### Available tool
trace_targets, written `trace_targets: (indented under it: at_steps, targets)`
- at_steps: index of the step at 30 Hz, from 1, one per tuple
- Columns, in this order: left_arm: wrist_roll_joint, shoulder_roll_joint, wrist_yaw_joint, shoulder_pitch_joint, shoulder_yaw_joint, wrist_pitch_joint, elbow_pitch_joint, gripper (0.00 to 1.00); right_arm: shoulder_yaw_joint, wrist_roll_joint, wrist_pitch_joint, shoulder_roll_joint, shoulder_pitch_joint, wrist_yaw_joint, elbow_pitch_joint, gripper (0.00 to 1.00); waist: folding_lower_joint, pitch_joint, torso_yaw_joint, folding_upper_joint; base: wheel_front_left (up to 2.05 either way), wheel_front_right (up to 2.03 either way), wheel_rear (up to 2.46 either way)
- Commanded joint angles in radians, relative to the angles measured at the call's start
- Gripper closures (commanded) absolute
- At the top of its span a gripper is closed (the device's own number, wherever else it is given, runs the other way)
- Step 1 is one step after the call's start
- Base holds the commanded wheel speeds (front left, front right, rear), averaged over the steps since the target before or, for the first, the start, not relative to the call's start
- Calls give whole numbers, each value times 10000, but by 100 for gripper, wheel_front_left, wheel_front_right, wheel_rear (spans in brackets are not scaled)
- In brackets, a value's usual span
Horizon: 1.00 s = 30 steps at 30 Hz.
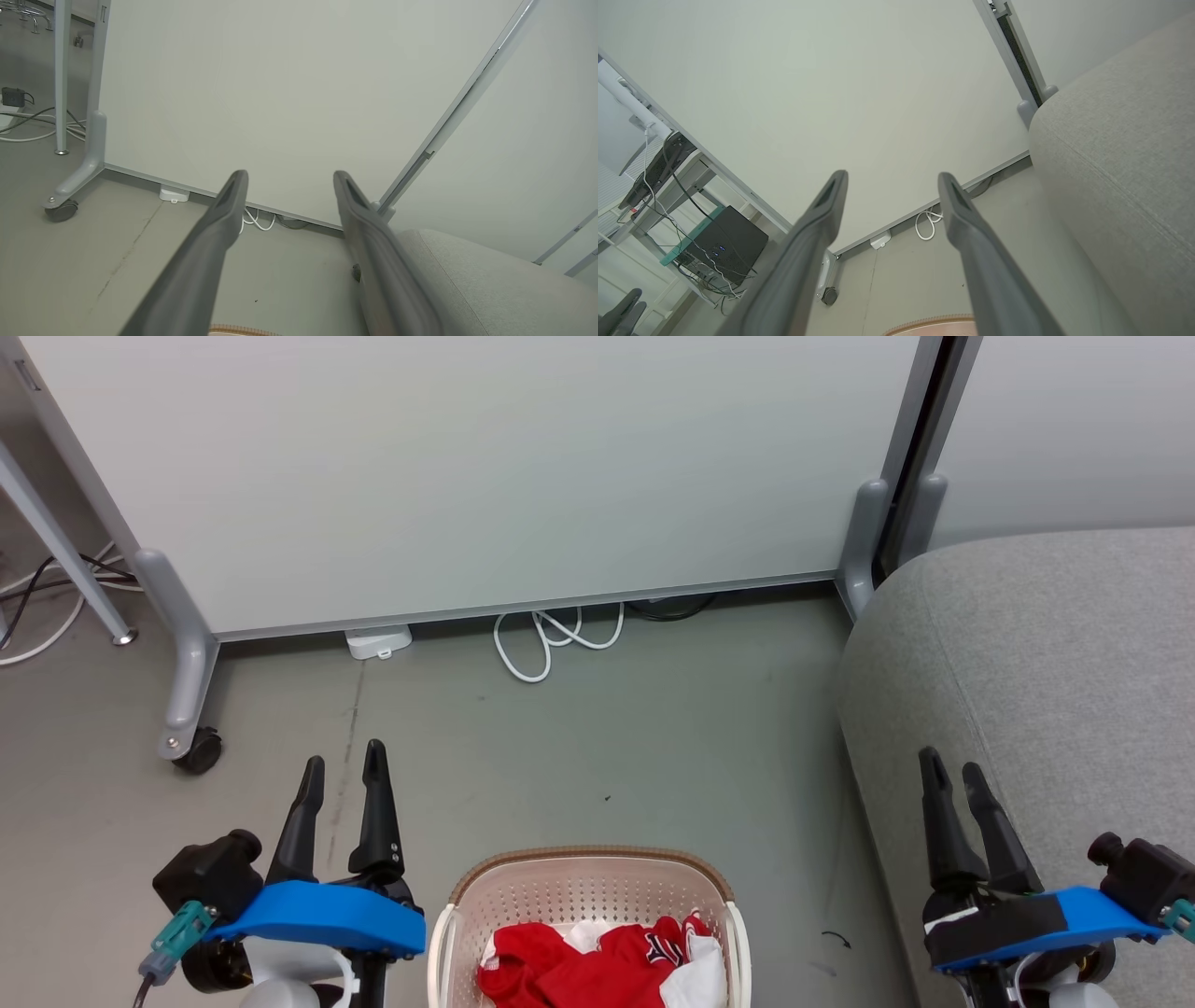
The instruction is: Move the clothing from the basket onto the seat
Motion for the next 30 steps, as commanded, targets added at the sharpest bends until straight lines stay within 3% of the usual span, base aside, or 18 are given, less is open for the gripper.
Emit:
trace_targets:
  at_steps: [1,30]
  targets:
    - [227,60,49,-270,-34,-87,-116,0,30,-192,-93,-73,-194,17,-126,0,0,3,1,0,0,0,0]
    - [2964,66,254,-307,-604,-770,-232,0,438,-2528,-768,-92,-212,23,-22,0,0,72,52,0,0,0,0]
